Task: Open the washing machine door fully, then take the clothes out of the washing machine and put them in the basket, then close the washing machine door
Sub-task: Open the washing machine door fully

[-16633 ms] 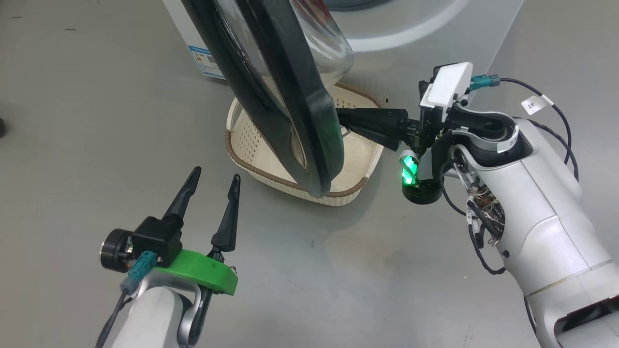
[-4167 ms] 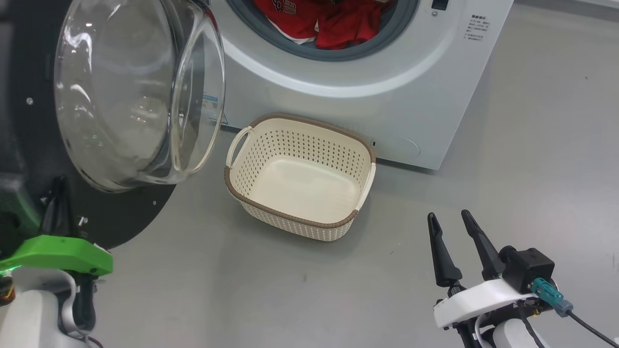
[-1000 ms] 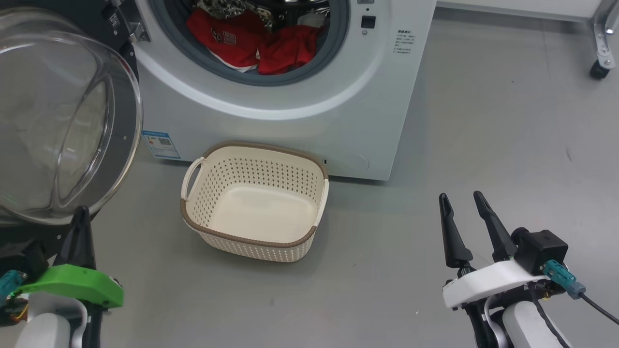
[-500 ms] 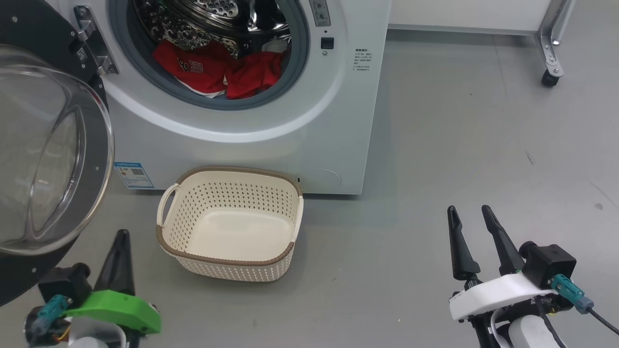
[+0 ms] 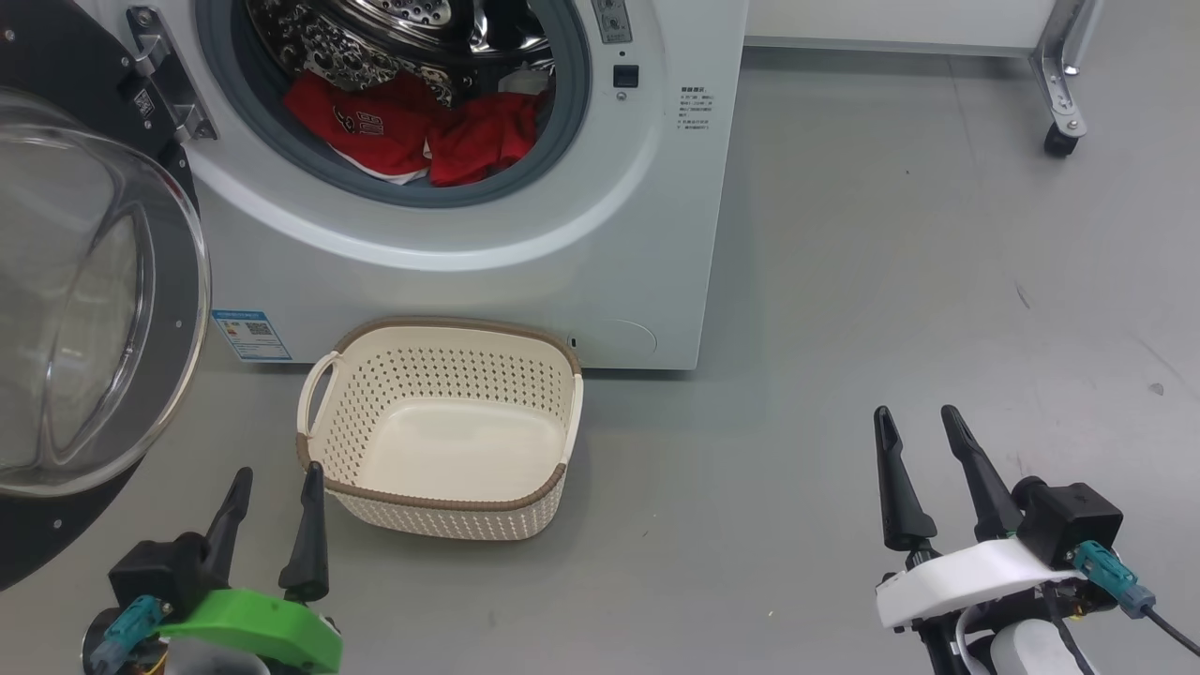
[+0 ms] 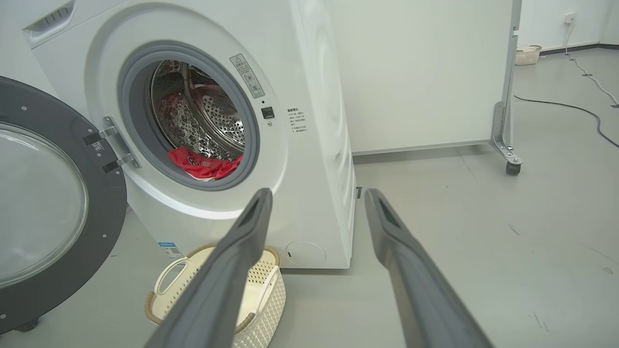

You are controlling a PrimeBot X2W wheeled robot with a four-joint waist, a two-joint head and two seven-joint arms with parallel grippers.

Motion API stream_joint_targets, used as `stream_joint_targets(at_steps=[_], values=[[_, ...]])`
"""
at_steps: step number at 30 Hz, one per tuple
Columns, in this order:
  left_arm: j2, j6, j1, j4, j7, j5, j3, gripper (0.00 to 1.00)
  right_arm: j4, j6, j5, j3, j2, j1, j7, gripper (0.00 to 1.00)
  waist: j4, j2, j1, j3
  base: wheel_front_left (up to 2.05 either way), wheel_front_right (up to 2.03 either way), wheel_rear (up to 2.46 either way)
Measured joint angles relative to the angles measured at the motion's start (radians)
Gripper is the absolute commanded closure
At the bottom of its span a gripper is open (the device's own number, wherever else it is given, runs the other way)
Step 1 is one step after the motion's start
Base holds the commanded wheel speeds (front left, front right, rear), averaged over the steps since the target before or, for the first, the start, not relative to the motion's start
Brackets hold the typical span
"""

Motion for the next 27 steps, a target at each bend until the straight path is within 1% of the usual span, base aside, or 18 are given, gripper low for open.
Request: stream_joint_targets(at_steps=[5,7,11,12,27], values=[[0.002,-0.002,0.005,-0.011,-0.008,0.009,0.001,0.00,0.002,-0.005,-0.016,-0.001,-0.011,0.003,0.000,0.00,0.001,0.0000,0.0000,0.006,0.00,0.00,0.00],[0.002,-0.002,0.009,-0.017,-0.007,0.010,0.001,0.00,0.003,-0.013,-0.028,-0.002,-0.015,0.003,0.000,0.00,0.001,0.0000,0.0000,0.008,0.00,0.00,0.00],[0.002,-0.002,0.015,-0.025,-0.008,0.010,0.001,0.00,0.002,-0.015,-0.032,-0.005,-0.016,0.003,0.000,0.00,0.001,0.0000,0.0000,0.010,0.00,0.00,0.00],[0.002,-0.002,0.016,-0.026,-0.008,0.011,0.002,0.00,0.002,-0.021,-0.039,-0.005,-0.017,0.003,0.000,0.00,0.001,0.0000,0.0000,0.011,0.00,0.00,0.00],[0.008,-0.002,0.020,-0.049,-0.009,0.035,0.008,0.00,0.002,-0.029,-0.046,-0.007,-0.015,0.003,0.000,0.00,-0.002,0.0000,0.0000,0.016,0.00,0.00,0.00]])
